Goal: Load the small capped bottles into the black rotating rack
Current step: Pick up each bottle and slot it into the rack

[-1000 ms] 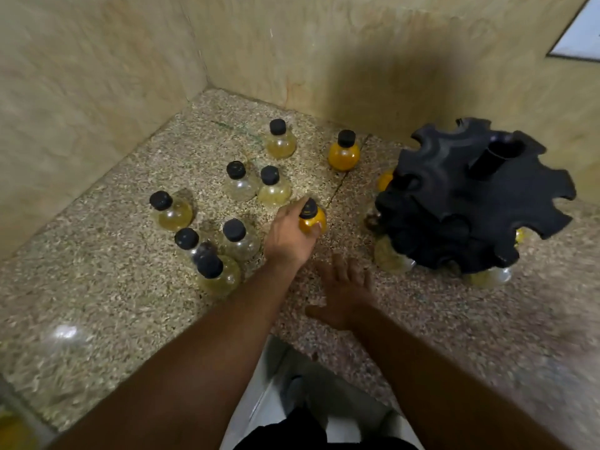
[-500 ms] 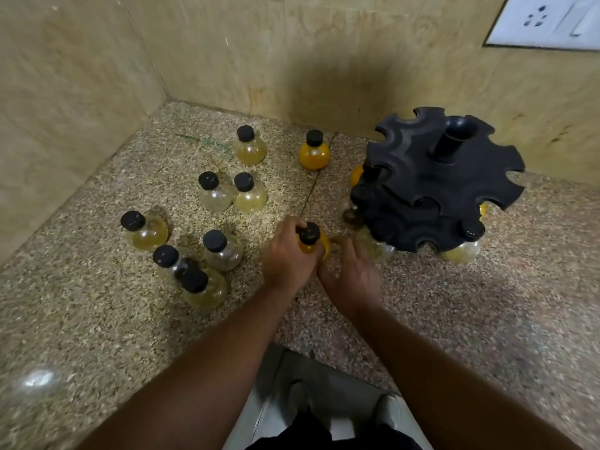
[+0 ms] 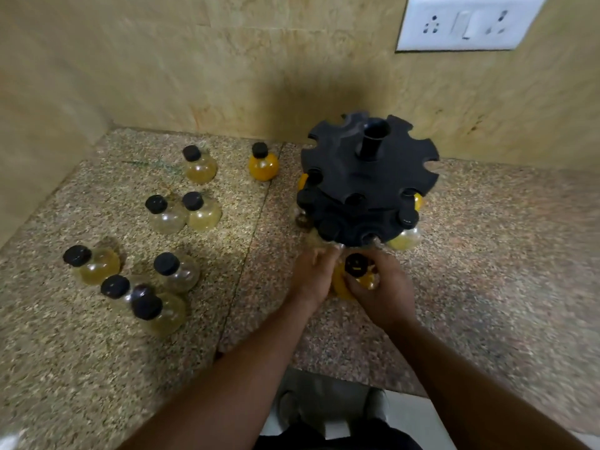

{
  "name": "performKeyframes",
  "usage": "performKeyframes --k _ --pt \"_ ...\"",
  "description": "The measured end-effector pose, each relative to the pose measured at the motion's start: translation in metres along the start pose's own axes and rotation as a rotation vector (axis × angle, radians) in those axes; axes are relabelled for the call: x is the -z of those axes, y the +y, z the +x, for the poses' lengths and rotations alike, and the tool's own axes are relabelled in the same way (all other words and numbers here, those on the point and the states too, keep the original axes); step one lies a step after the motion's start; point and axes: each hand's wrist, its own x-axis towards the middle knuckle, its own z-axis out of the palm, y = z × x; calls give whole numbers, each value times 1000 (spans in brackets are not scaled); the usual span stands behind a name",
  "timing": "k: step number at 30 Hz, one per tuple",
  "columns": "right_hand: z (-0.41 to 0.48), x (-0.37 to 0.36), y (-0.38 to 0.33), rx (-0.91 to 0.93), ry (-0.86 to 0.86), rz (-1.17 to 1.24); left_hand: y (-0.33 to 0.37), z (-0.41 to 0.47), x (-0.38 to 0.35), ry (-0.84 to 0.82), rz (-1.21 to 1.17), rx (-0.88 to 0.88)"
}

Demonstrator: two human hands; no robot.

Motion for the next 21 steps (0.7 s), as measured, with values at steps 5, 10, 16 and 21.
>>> performKeyframes --k 5,10,16,21 --pt "11 26 18 -96 79 -19 6 15 -37 -159 -386 484" --pt "26 30 16 -104 73 13 25 16 -47 -73 -546 564" --pt "42 30 4 -87 54 -37 19 25 -37 -150 -375 492" --pt "54 30 6 -112 39 -42 23 31 -29 -239 -298 505"
